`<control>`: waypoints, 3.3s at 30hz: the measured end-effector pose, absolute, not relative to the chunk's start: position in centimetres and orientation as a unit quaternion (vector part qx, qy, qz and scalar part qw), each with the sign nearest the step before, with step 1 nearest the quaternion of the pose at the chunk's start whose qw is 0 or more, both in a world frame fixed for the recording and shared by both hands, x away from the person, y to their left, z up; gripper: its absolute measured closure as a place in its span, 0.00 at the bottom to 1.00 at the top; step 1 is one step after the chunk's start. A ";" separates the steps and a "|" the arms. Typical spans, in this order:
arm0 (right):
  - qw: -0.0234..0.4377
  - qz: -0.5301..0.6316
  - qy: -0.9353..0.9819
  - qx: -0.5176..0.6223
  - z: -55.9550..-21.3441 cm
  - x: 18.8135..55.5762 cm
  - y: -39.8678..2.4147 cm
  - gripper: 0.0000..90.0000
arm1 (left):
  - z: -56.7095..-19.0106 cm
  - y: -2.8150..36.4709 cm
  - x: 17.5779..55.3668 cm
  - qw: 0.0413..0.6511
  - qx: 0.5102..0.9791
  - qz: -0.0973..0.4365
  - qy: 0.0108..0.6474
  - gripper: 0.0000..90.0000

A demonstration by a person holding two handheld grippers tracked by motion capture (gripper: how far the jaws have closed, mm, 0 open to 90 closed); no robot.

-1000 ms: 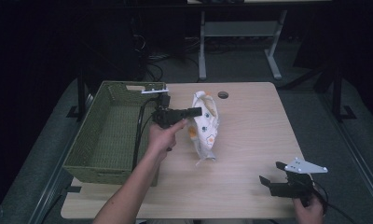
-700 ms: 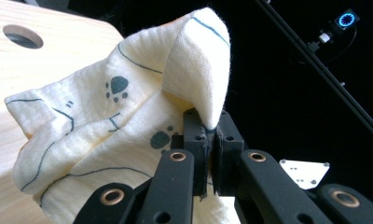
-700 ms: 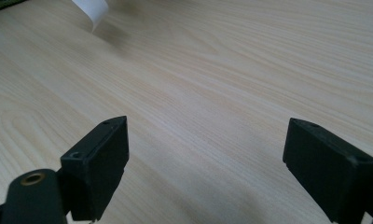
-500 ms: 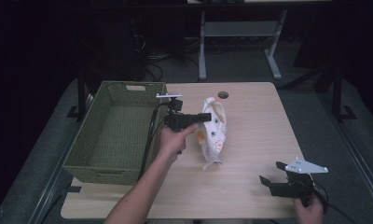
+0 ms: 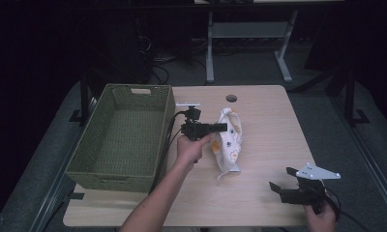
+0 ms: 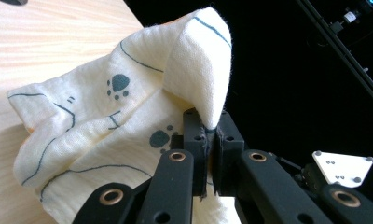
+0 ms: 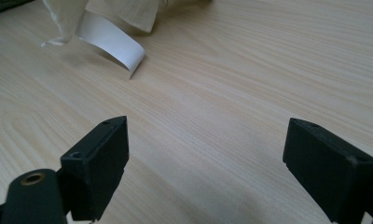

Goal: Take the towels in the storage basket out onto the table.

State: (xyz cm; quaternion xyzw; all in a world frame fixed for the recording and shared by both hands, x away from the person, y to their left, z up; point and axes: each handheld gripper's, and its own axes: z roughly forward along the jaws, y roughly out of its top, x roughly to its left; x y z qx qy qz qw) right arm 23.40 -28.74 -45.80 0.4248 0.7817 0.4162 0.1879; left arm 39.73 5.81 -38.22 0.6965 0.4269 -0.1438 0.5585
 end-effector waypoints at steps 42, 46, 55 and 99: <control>0.187 0.413 0.785 0.423 -45.9 23.4 -28.5 0.16 | -43.1 4.0 39.7 0.505 0.717 -0.128 0.463 0.61; 0.184 0.410 0.787 0.423 -46.0 23.5 -28.3 0.16 | -43.0 4.2 39.4 0.511 0.714 -0.128 0.461 0.53; 0.186 0.411 0.785 0.424 -46.0 23.5 -28.4 0.16 | -42.6 4.4 39.1 0.518 0.708 -0.129 0.462 0.48; 0.183 0.401 0.789 0.428 -46.3 23.6 -28.7 0.16 | -43.6 7.0 33.1 0.541 0.719 -0.095 0.426 0.46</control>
